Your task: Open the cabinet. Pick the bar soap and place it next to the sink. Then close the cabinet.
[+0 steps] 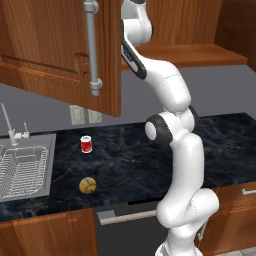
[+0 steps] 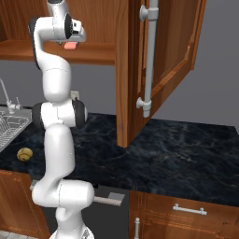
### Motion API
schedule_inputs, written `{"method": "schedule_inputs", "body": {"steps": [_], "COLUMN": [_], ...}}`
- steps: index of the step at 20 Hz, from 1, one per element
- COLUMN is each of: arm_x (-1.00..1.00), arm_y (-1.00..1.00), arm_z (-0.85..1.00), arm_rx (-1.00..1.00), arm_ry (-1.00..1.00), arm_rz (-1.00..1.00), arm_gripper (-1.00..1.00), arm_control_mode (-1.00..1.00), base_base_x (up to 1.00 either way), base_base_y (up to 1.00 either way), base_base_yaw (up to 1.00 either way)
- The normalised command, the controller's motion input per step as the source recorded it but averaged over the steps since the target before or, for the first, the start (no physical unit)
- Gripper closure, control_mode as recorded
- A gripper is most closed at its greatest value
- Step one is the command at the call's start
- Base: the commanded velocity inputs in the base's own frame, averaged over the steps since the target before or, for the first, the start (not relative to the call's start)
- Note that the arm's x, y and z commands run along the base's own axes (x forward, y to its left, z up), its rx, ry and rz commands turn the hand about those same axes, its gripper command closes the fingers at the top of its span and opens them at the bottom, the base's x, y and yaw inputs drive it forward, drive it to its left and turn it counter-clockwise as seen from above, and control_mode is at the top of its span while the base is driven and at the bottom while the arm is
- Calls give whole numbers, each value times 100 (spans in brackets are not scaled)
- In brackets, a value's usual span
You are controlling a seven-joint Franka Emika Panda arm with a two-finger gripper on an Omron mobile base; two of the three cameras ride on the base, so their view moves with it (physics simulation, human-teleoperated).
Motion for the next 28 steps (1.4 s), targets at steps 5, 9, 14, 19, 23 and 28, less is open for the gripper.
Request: {"method": "schedule_inputs", "body": {"steps": [5, 9, 14, 19, 23, 28], "arm_x": [0, 0, 0, 0, 0, -1], "arm_y": [0, 0, 0, 0, 0, 0], "arm_z": [-18, -28, -6, 0, 0, 0], "arm_rx": [0, 0, 0, 0, 0, 0], "arm_ry": [0, 0, 0, 0, 0, 0], "arm_rz": [0, 0, 0, 0, 0, 0], "arm_gripper": [-100, -100, -100, 100, 100, 100], "arm_control_mode": [-100, -100, -100, -100, -100, -100], "base_base_x": [0, 0, 0, 0, 0, 0], "base_base_y": [0, 0, 0, 0, 0, 0], "base_base_yaw": [0, 0, 0, 0, 0, 0]}}
